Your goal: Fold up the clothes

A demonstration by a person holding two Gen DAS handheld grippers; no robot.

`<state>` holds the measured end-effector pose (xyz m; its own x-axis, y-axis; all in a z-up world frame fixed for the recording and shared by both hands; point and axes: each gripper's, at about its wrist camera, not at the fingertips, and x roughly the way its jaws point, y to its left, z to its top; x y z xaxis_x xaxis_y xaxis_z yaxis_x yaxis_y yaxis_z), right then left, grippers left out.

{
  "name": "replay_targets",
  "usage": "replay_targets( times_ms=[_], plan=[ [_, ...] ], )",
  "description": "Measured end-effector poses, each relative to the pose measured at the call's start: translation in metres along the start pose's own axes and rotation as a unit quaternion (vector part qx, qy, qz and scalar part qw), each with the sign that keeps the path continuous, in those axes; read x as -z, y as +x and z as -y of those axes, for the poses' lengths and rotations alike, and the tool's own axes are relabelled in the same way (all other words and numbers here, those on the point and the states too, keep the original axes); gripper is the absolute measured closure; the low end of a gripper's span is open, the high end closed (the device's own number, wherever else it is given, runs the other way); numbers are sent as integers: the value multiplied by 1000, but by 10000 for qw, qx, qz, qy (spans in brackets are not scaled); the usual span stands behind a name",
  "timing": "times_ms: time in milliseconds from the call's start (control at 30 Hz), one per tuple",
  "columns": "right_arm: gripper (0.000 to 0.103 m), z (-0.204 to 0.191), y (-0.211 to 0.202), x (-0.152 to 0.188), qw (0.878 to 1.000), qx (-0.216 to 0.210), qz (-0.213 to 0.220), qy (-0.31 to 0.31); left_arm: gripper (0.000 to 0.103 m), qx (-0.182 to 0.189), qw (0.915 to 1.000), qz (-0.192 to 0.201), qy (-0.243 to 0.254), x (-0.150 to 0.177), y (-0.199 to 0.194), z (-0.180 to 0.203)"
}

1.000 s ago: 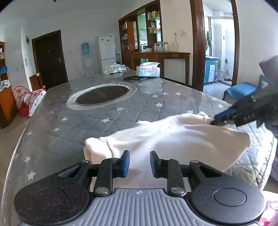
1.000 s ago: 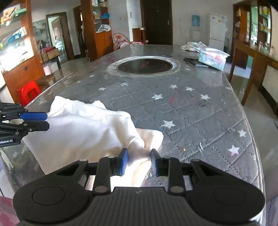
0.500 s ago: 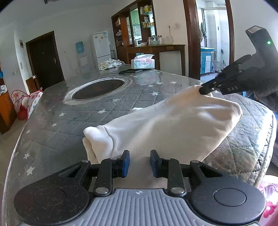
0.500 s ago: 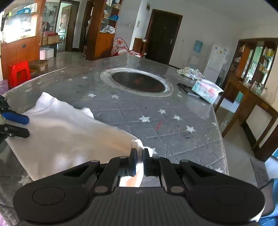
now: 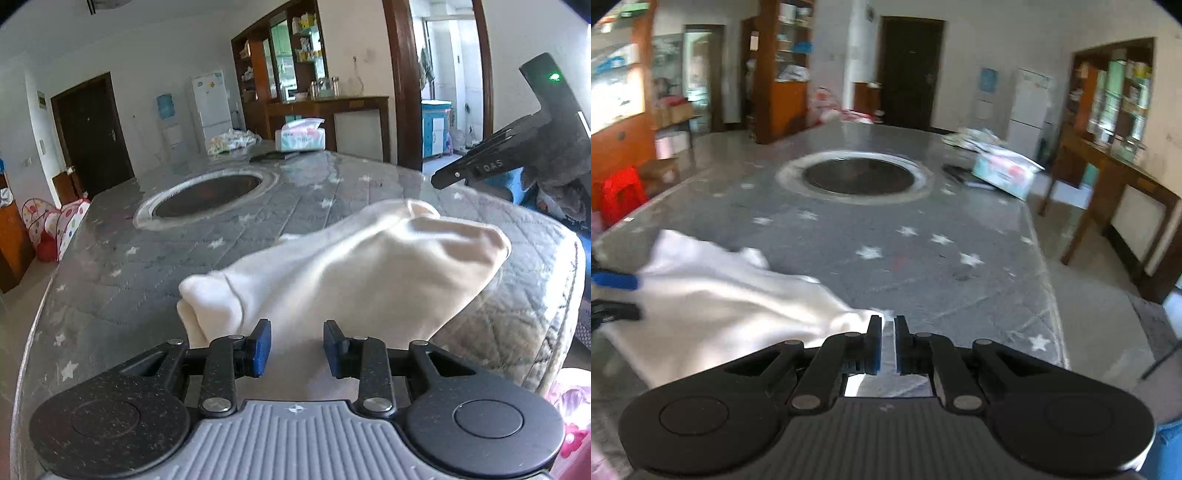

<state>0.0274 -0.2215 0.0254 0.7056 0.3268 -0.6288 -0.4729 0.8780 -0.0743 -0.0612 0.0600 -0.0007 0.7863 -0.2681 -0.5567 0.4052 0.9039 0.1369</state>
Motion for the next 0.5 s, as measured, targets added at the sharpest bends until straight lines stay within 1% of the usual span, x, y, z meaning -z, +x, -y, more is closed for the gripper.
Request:
replay_targets(
  times_ms=[67,200,233,300,367,433,467,500],
  plan=[
    [97,-9,-11,1,9995,-300,-44,-122,69,17,10000,43,2,-2,-2,1],
    [97,-32,-24,12,9966,-731,-108,-369,69,11,10000,-6,-5,-1,1,1],
    [97,-39,-26,15,9954,-846,-156,-431,69,-1,10000,-38,-13,0,2,1],
    [97,-47,-23,24,9929,-1012,-402,-488,69,-26,9999,-106,-37,3,2,-2],
    [97,-43,-22,27,9926,-1096,-419,-320,68,-85,9999,-136,-58,6,1,-4],
    [97,-25,-27,21,9932,-1139,-210,138,67,-128,9998,-128,-96,7,-2,-7],
    [97,-16,-30,19,9930,-1127,-129,321,66,-149,9997,-121,-116,7,-4,-8],
    [97,-10,-29,19,9945,-989,-141,330,64,-172,9997,-124,-135,8,-4,-9]
  ],
)
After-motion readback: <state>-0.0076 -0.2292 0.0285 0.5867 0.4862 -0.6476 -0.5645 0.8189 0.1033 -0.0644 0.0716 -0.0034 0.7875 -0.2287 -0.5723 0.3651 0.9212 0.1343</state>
